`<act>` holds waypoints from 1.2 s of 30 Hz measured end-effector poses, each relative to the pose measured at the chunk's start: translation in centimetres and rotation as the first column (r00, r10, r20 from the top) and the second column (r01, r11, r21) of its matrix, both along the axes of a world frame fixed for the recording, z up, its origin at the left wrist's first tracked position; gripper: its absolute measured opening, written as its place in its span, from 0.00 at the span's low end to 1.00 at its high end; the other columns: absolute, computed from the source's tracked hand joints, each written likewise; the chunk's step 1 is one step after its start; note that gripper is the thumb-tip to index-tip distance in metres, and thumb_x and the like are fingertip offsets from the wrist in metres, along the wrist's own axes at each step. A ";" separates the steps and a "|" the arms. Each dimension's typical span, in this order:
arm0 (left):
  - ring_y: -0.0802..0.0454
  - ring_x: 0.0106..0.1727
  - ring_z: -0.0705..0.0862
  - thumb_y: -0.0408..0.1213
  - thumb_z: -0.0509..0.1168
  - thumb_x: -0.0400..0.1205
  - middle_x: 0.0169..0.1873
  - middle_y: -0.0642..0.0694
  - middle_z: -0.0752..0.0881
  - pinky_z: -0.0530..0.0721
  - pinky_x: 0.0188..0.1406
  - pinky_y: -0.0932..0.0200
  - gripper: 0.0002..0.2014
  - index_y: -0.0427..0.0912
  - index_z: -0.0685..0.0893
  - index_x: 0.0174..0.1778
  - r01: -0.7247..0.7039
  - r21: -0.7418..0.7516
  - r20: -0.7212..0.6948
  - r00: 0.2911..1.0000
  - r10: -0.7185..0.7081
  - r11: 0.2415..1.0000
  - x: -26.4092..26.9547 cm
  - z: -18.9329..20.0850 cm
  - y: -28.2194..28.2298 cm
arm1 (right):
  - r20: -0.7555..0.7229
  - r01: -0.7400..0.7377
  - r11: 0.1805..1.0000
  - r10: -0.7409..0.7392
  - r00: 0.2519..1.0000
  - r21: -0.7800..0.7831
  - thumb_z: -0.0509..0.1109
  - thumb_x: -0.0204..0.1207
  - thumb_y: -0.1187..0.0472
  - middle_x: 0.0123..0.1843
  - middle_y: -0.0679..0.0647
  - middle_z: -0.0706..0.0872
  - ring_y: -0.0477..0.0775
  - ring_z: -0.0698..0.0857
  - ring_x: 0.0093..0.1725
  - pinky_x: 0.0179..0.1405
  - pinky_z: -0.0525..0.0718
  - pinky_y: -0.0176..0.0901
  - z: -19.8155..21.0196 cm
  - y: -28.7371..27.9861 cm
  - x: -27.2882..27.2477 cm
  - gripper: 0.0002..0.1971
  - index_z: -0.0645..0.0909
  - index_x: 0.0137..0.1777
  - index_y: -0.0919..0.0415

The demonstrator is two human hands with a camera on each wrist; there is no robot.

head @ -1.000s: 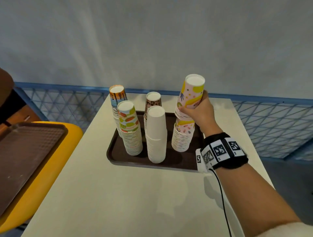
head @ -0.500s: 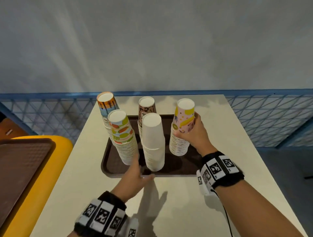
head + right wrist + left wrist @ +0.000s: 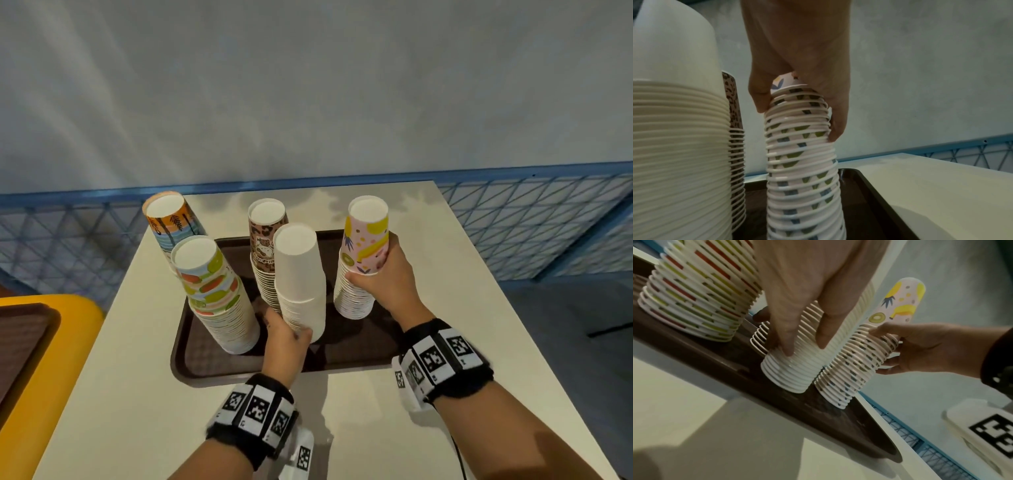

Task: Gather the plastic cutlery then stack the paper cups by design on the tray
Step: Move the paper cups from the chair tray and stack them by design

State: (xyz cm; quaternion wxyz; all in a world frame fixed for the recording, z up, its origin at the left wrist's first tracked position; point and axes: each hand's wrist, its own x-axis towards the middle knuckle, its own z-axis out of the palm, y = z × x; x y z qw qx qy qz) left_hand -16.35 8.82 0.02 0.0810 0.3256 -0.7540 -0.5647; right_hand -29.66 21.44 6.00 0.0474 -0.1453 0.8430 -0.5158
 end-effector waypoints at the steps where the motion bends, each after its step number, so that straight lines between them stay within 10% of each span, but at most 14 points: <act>1: 0.45 0.71 0.72 0.27 0.68 0.75 0.75 0.37 0.68 0.67 0.63 0.62 0.39 0.34 0.50 0.77 -0.007 -0.003 0.018 1.000 0.007 1.000 -0.4 0.0 -0.2 | -0.004 0.003 1.000 -0.003 1.000 -0.002 0.83 0.57 0.61 0.67 0.57 0.79 0.57 0.79 0.66 0.61 0.77 0.45 0.0 0.1 -0.3 0.40 0.67 0.68 0.56; 7: 0.42 0.78 0.70 0.31 0.75 0.70 0.81 0.41 0.61 0.67 0.79 0.41 0.62 0.43 0.25 0.78 -0.018 0.049 0.053 0.998 0.015 0.999 -2.2 -0.5 -1.3 | 0.008 -0.033 0.999 0.033 0.999 -0.043 0.83 0.57 0.62 0.68 0.56 0.79 0.55 0.79 0.66 0.62 0.78 0.47 0.0 0.6 -1.4 0.42 0.66 0.70 0.56; 12: 0.43 0.71 0.77 0.29 0.76 0.69 0.81 0.35 0.59 0.71 0.64 0.64 0.63 0.41 0.27 0.78 -0.050 0.084 0.068 0.997 0.044 0.995 -3.6 -0.1 -1.7 | 0.113 -0.116 0.991 0.123 0.986 -0.069 0.84 0.54 0.69 0.69 0.56 0.77 0.53 0.77 0.66 0.62 0.76 0.45 -1.3 1.2 -1.7 0.48 0.61 0.73 0.58; 18: 0.40 0.84 0.51 0.30 0.80 0.63 0.82 0.31 0.44 0.58 0.79 0.52 0.68 0.40 0.27 0.78 -0.100 0.064 0.058 0.994 0.096 0.993 -6.3 -0.5 -2.3 | 0.091 -0.064 0.996 0.058 0.994 0.069 0.84 0.56 0.63 0.68 0.56 0.81 0.58 0.80 0.65 0.59 0.77 0.44 -2.6 0.6 -3.1 0.42 0.66 0.70 0.57; 31: 0.43 0.84 0.47 0.31 0.79 0.65 0.82 0.34 0.38 0.57 0.77 0.57 0.63 0.37 0.32 0.79 -0.106 0.037 0.039 0.994 0.105 0.994 -12.4 -0.3 -2.9 | 0.062 -0.027 0.998 0.024 0.998 0.050 0.81 0.58 0.65 0.69 0.58 0.79 0.60 0.79 0.66 0.61 0.77 0.49 -2.3 -1.4 -9.0 0.41 0.65 0.71 0.58; 36: 0.34 0.74 0.73 0.30 0.80 0.64 0.81 0.34 0.34 0.75 0.73 0.42 0.66 0.44 0.29 0.79 -0.139 0.074 -0.034 0.989 0.142 0.987 -13.9 -1.4 -3.0 | 0.080 -0.023 1.000 0.022 0.997 0.020 0.81 0.59 0.65 0.69 0.56 0.78 0.58 0.78 0.66 0.65 0.77 0.52 -2.2 -1.5 -10.5 0.42 0.64 0.72 0.57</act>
